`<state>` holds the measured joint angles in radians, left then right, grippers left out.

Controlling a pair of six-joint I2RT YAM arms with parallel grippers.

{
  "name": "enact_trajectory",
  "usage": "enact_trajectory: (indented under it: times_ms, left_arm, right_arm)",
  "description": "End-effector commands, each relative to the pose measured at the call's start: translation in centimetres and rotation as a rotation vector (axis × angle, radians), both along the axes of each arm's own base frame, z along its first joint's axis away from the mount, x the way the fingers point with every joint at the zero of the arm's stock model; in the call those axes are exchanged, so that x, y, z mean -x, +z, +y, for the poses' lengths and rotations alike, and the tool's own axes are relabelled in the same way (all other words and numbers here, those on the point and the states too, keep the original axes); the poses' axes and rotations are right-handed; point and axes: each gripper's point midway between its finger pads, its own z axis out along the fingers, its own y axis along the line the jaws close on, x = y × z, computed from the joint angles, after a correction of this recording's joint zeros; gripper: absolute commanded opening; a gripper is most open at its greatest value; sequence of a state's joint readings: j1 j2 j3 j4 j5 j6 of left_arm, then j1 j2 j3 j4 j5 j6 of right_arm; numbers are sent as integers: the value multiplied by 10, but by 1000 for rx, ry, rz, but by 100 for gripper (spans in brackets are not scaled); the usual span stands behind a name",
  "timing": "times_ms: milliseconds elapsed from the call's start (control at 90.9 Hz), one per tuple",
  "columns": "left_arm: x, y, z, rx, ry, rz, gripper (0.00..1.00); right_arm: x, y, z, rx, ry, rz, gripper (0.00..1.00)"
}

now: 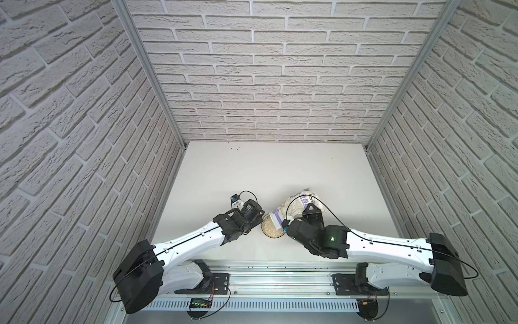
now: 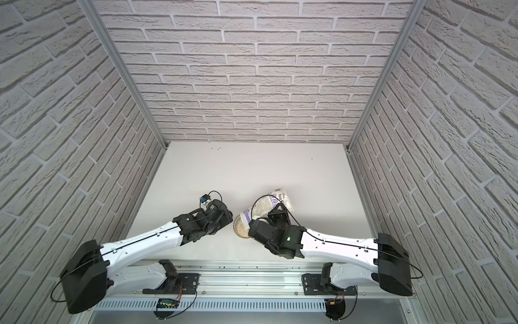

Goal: Pour the oats into the breakfast bowl
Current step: Pour the oats into the bowl.

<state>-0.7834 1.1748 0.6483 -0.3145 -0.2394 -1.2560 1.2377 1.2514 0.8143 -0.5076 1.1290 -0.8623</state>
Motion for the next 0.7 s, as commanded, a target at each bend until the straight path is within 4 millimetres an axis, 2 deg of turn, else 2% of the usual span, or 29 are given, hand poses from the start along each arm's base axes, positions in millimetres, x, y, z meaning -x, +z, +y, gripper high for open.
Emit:
enact_trajectory:
  times_ms: [0, 66, 132, 176, 220, 297, 462, 693]
  left_arm:
    - [1, -1, 6, -10, 13, -3, 59]
    - [0, -2, 7, -8, 18, -5, 59]
    - [-1, -3, 7, -10, 18, -3, 59]
    - [-1, -3, 6, -11, 12, -1, 59]
    - [-2, -3, 5, -11, 11, 2, 59]
    - [-2, -3, 3, -3, 9, 7, 59]
    - [0, -3, 5, -7, 11, 7, 59]
    - [1, 1, 9, -9, 20, -6, 59]
  right_arm:
    - [-9, 51, -16, -221, -108, -166, 3]
    - [-2, 49, -7, -184, -62, -168, 3]
    - [-5, 44, -18, -94, -121, -166, 4]
    - [-8, 46, -21, -139, -144, -166, 4]
    - [-5, 48, -14, -188, -114, -168, 3]
    - [-1, 45, -3, -178, -87, -156, 3]
    - [-4, 25, -6, -248, -121, -91, 3]
    - [-1, 11, -14, -309, -161, -35, 3]
